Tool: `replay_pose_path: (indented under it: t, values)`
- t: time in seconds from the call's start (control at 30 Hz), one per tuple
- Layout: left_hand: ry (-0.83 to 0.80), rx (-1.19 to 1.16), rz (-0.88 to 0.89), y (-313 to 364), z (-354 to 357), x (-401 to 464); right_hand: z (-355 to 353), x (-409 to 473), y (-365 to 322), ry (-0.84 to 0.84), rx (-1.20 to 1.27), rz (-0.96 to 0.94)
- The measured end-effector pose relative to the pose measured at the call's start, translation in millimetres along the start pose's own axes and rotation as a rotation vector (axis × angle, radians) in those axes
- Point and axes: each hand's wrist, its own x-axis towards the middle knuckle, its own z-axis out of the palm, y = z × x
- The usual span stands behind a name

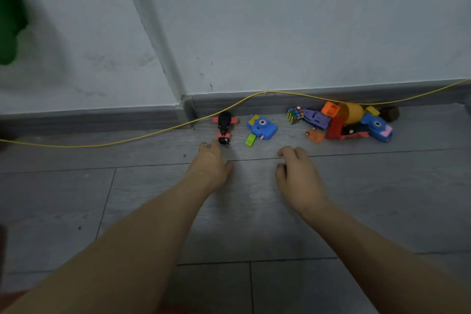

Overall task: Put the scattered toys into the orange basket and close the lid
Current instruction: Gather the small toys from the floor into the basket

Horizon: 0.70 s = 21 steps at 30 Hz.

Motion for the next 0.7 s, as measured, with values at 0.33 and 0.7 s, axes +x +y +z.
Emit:
replay_pose_path:
  t: [0.33,0.7]
  values:
    - [0.132,-0.530,-0.237,10.3,-17.4,30.0,16.5,23.8,-8.8,-0.040,0.184,0.082]
    - [0.041,-0.034,0.085,20.0,-10.5,50.6,-18.0,74.9,-31.0,-0.202,1.424,0.766]
